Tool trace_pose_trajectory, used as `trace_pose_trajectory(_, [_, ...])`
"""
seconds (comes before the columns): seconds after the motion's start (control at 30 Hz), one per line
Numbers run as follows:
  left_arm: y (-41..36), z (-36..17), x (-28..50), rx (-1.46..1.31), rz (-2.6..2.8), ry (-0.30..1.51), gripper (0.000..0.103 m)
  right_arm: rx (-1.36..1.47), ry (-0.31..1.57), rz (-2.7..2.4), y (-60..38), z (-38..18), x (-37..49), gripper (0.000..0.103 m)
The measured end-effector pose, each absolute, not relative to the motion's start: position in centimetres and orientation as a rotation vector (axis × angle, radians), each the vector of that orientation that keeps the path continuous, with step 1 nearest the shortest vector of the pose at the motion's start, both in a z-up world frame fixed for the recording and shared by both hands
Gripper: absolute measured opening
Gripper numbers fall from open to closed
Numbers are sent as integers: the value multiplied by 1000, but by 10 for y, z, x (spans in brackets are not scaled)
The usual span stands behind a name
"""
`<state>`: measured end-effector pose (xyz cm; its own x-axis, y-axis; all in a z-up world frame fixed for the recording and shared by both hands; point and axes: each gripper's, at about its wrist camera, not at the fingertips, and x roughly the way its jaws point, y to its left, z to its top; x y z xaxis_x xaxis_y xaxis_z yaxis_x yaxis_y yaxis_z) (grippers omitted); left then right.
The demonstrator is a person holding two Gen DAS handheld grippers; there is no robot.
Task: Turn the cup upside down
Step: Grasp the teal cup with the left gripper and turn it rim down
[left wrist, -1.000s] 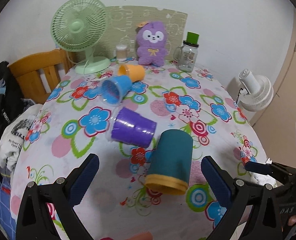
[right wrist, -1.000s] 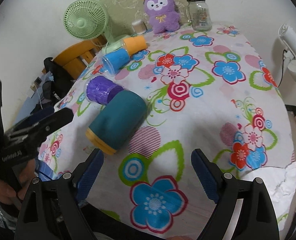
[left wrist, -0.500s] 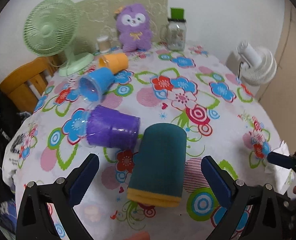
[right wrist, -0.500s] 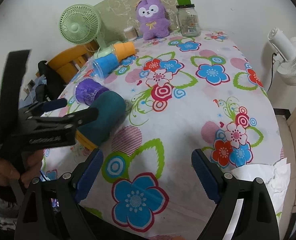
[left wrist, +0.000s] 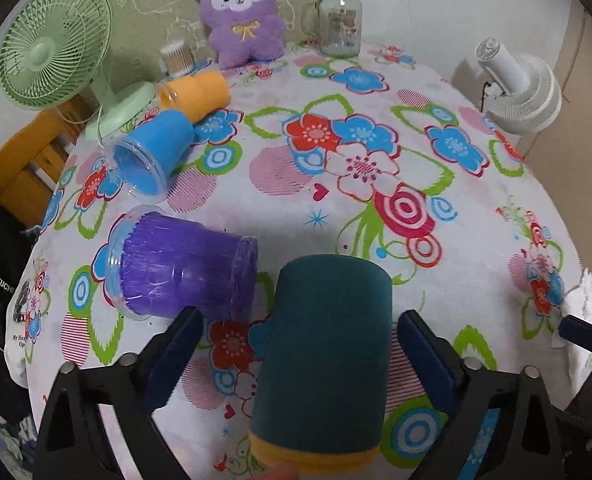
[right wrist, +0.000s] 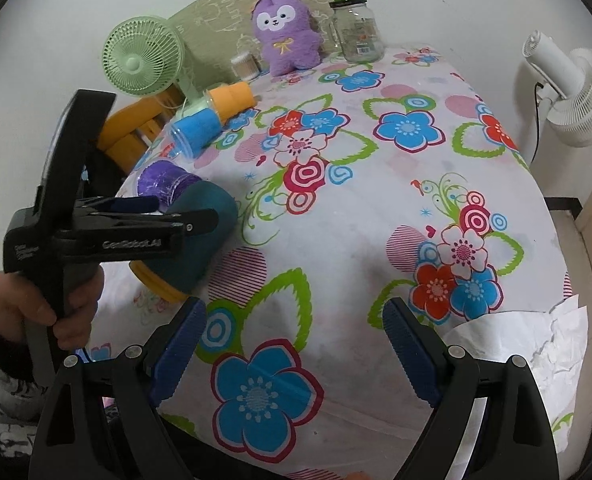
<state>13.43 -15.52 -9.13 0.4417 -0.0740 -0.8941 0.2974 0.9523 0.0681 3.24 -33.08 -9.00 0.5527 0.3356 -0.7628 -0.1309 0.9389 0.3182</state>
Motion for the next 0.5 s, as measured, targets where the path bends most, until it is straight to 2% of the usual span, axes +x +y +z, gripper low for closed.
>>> trace_pose_trajectory(0.13, [-158,-96,139,217,-245,1122,86,252,949,279,-334,-92,32,91])
trace_pose_trajectory(0.23, [-161,-98,141,208,-277,1147,69,264,948,277,-336,-93,32,91])
trace_pose_trajectory(0.5, [-157,-87,133,202,-253,1100,68,255,940,295,-334,-90,30,92])
